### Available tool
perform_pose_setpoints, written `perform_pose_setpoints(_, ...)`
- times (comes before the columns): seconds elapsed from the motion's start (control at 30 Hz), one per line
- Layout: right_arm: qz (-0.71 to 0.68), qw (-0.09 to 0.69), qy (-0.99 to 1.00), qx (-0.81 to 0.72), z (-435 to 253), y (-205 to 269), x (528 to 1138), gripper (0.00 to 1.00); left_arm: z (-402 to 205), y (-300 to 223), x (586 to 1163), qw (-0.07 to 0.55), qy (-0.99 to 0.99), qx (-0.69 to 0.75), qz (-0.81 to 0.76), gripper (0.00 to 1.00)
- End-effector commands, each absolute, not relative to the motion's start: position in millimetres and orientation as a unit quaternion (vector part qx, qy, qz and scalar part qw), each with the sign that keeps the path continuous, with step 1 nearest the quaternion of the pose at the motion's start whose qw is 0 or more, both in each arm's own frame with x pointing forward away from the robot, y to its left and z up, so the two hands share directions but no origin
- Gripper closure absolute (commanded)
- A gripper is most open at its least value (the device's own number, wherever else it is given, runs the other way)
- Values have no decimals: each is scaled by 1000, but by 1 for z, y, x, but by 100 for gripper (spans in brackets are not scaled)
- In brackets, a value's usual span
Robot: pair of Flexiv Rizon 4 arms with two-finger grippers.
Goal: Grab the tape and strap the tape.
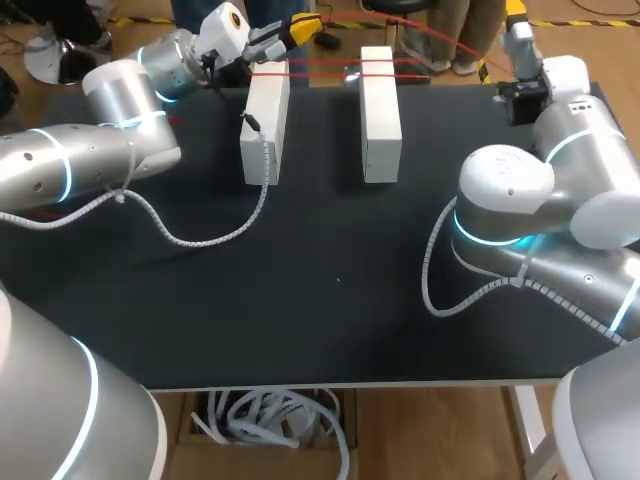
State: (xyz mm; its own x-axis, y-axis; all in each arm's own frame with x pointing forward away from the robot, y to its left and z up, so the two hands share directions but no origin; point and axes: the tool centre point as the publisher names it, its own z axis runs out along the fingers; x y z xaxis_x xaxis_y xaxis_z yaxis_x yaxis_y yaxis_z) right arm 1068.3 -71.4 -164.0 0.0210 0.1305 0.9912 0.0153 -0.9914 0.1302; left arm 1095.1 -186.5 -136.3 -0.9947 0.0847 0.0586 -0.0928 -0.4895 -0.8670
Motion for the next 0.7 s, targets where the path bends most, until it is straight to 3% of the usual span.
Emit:
perform_pose_setpoints(0.03, 687, 52, 44, 723, -163, -70, 1077, 0, -137, -187, 1097, 53, -502, 2, 863, 100)
perform_pose_setpoints(0.7, 687, 51, 80, 721, -169, -75, 1090, 0, -137, -187, 1097, 53, -502, 2, 863, 100)
